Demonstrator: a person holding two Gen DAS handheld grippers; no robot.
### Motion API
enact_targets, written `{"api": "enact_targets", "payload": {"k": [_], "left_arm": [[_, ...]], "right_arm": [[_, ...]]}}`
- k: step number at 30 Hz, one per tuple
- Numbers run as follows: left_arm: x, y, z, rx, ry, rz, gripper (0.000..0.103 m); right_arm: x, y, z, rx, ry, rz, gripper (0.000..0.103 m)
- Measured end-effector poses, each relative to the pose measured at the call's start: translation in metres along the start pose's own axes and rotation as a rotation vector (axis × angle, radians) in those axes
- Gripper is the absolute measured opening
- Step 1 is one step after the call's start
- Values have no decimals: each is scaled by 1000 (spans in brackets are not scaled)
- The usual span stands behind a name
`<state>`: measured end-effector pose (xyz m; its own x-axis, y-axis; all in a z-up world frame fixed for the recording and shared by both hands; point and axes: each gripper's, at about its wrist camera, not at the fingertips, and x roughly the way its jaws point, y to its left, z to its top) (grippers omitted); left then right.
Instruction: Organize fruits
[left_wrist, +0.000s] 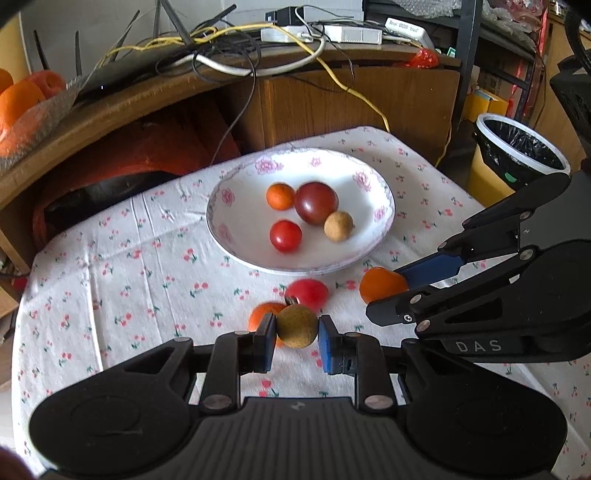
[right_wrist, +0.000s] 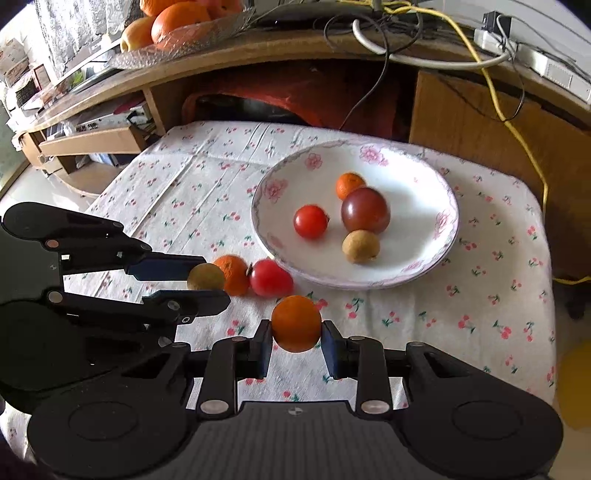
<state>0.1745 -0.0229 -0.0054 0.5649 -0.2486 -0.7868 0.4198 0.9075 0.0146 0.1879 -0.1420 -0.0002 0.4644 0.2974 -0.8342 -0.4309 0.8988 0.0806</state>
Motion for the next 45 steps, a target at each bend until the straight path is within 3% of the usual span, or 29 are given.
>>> {"api": "enact_targets", "payload": {"k": [15,45], "left_arm": [[12,8,31,-32,-58,22,31],[60,19,42,-77,-32,26,31]], "right_arm": [[-1,-20,21,58,-75,-41,26],[30,-42,32,91,-80,-60,26]]}}
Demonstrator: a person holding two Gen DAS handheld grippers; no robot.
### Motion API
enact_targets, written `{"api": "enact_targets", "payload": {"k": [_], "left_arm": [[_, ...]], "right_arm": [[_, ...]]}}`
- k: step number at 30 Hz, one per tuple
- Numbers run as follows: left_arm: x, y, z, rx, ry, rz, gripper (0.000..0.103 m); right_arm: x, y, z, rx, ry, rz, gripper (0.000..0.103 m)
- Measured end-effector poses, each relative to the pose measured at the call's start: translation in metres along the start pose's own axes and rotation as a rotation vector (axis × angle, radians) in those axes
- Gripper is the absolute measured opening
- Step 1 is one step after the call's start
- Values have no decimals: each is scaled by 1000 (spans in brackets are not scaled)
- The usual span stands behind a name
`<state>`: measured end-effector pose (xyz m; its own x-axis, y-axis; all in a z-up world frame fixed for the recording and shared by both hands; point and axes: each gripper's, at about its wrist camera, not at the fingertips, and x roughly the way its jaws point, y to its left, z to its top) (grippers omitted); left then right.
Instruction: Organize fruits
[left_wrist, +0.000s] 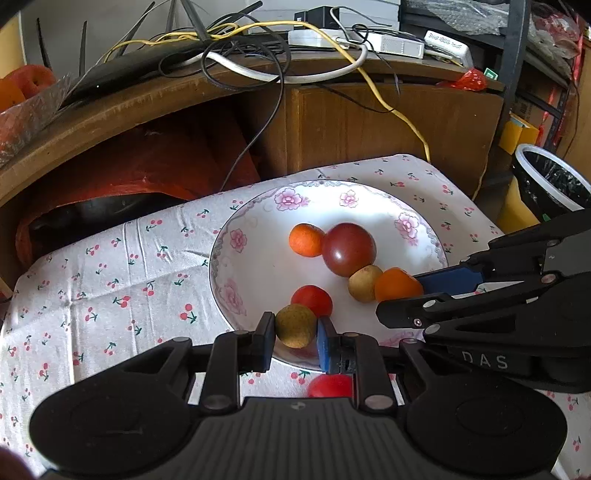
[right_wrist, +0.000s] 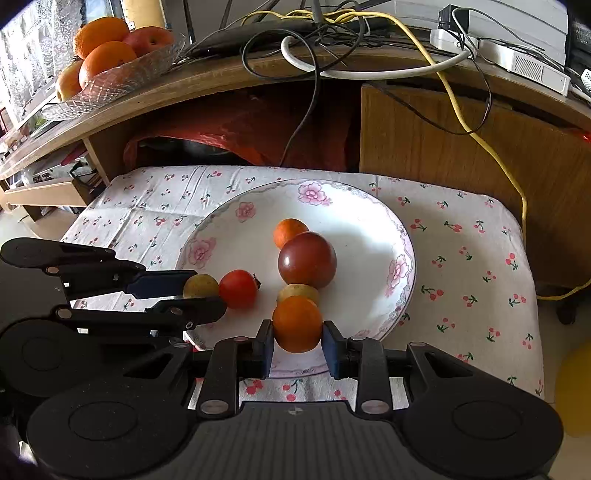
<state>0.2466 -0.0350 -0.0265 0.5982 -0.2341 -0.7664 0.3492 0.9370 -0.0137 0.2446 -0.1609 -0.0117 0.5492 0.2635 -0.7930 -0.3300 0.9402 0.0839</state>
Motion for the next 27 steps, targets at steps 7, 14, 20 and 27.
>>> {"api": "enact_targets", "payload": {"k": [7,14,20,27], "left_arm": [[2,6,2,-20,-9,7,31],[1,6,3,-22,-7,13,33],[-2,6,5,-23,-23,20,37],[-10,9,8,-31,-48,17,42]], "right_arm": [[3,2,3,-12,-25,-8,27],[4,0,2,-17,-31,-19,28],[1,-1,2,-13,-47,-21,29],[-7,-3,3,-7,-79,-23,30]]}}
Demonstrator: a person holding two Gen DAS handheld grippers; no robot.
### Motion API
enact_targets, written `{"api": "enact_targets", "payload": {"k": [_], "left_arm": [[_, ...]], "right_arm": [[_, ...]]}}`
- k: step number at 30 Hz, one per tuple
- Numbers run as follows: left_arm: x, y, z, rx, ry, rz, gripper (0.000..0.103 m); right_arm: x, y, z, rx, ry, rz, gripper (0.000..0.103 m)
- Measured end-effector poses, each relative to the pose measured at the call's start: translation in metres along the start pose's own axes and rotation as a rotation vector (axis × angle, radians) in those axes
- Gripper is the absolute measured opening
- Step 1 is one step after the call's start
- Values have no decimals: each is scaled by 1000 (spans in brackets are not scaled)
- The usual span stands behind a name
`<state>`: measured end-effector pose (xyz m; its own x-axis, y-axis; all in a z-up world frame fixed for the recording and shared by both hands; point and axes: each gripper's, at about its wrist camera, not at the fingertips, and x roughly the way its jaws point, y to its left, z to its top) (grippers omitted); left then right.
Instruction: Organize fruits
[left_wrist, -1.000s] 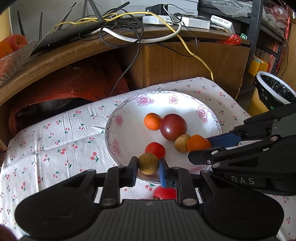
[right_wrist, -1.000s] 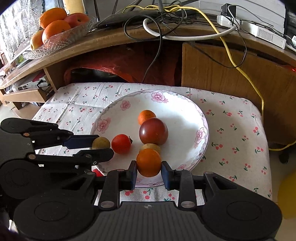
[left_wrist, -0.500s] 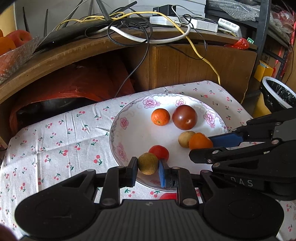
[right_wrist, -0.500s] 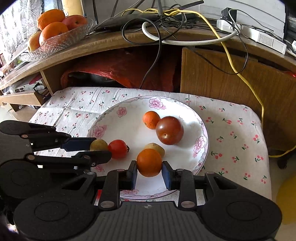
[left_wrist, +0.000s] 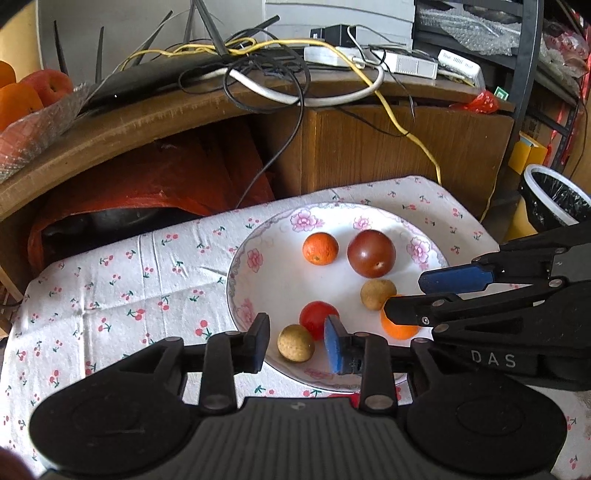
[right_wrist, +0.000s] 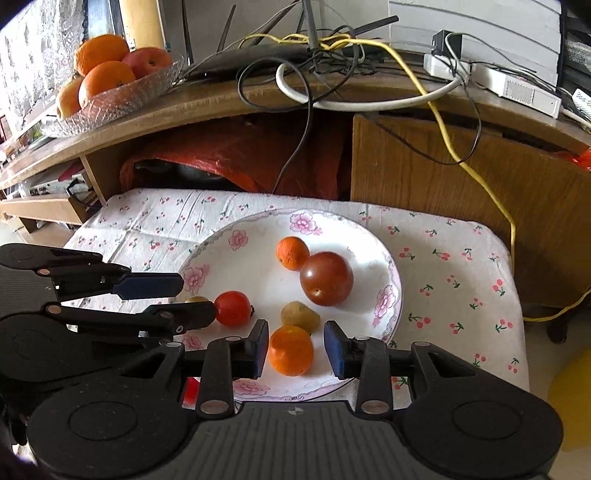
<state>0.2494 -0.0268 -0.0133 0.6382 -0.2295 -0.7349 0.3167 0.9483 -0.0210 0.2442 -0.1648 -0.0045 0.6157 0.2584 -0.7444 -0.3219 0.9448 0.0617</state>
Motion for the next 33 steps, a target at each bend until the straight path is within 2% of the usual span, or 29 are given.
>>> {"api": "enact_targets", "payload": {"k": [13,23,33], "left_arm": [[-20,-2,-2,28,-21,-7,44],[-38,0,-20,66,-4,-24,44],[-45,3,-48,121,55,-56,44]], "right_arm": [[-14,1,-2,4,-22,20,30],[-24,15,-12,-21,10,90,30],[-22,28,-26,-70,71,125,30]]}}
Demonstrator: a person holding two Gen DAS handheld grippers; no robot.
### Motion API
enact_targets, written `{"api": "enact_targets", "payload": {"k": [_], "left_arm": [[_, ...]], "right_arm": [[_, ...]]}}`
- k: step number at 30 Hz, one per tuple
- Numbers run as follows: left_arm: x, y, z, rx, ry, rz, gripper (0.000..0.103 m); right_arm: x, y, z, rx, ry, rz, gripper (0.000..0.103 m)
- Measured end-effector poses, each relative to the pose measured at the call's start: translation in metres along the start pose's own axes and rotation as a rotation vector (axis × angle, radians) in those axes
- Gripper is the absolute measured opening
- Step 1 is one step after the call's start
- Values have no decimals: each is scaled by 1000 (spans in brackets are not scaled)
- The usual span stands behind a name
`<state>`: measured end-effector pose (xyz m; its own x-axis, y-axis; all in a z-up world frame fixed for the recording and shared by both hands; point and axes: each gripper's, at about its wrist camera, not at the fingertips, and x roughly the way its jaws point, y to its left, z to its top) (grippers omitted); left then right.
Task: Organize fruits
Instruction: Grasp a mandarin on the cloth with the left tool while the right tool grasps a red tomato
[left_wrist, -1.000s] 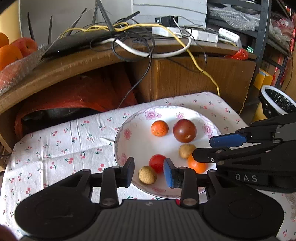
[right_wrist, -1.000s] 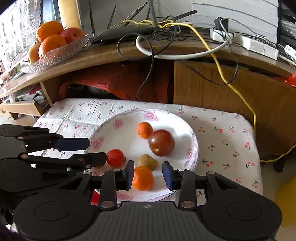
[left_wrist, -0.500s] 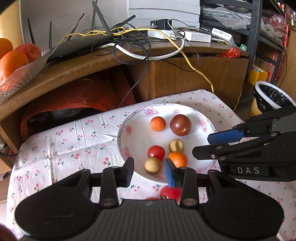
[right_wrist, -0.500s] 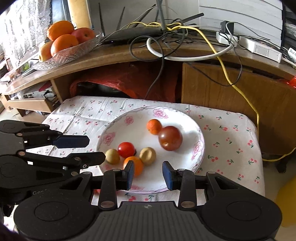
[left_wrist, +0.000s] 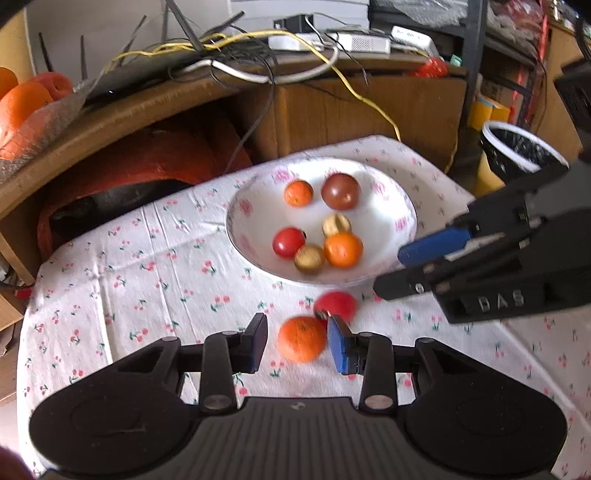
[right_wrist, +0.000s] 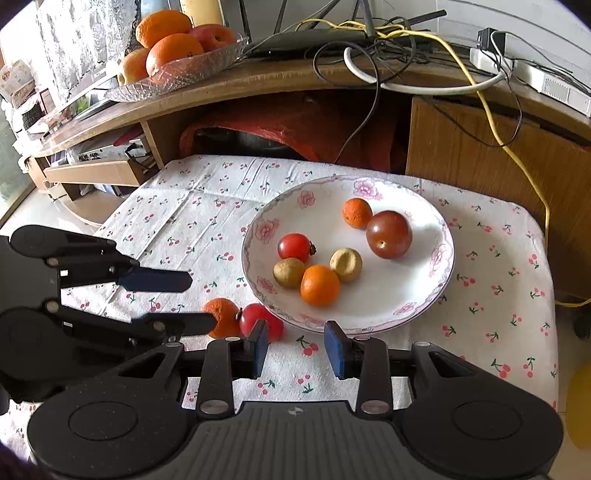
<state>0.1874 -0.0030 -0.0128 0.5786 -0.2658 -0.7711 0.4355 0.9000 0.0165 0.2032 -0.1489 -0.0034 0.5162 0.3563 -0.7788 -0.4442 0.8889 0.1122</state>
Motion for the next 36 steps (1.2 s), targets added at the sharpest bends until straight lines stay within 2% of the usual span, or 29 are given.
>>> {"api": "enact_targets", "payload": {"k": [12,23,36], "left_arm": [[16,-8,-6,55,33,-8,44],[25,0,-4,34,32,6,46],[25,6,-4,34,26,10,41]], "right_arm": [[3,4,-4,-8,30,35,31],[7,7,-5,-1,44,47,31],[18,13,-6,-22,82,72,31]]}}
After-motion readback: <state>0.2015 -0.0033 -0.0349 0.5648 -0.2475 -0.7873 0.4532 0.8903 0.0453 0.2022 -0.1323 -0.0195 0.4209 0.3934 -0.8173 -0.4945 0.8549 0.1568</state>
